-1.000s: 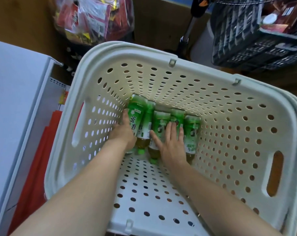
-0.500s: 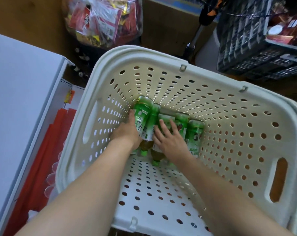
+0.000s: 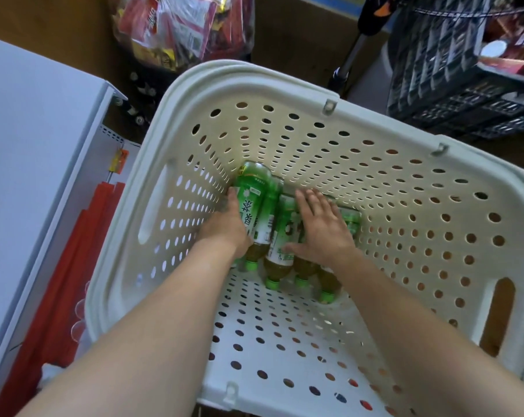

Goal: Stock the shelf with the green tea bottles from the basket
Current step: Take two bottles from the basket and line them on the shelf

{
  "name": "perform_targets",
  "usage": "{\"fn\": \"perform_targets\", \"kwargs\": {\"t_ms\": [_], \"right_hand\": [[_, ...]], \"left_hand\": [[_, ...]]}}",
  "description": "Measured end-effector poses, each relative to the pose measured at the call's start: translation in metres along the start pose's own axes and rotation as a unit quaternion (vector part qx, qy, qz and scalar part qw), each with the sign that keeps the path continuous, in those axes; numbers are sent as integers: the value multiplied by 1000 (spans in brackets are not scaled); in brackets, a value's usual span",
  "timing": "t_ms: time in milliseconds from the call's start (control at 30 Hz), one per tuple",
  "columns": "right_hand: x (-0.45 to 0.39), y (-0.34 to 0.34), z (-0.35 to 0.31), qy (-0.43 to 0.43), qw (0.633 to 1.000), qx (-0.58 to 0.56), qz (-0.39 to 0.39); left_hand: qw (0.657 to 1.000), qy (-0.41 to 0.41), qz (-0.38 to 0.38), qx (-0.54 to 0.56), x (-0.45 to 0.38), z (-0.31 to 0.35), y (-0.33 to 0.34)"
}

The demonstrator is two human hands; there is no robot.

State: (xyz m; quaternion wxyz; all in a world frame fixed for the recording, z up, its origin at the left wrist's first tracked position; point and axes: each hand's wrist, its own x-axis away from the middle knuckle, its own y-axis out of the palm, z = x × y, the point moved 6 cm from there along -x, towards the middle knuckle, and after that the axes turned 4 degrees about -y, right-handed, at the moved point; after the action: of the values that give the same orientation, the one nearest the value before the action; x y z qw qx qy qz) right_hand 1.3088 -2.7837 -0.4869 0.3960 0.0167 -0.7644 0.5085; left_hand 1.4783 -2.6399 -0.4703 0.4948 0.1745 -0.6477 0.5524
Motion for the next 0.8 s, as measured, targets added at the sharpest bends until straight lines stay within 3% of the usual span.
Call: {"fn": "perform_targets", "kwargs": {"t_ms": [167,300,400,500,600,800], "right_hand": [[-8,-16,-4,29,998,-50,34],[11,-26,-8,38,984,-163,65],[23,-23,-18,25,954,-281,99],[30,-13,-25,73,898,-420,110],[25,1,-29,140,842,-518,45],[17,44,-42,104,879,-455,-97]], "left_hand": [[1000,6,-8,-3,3,4,-1],[1000,-14,-9,-5,4,6,2],[1000,-22,-19,-1,3,9,4],[999,-21,-25,4,1,8,5],[999,-10,-33,21,1,8,6],[999,3,-37,21,-1,7,4]]}}
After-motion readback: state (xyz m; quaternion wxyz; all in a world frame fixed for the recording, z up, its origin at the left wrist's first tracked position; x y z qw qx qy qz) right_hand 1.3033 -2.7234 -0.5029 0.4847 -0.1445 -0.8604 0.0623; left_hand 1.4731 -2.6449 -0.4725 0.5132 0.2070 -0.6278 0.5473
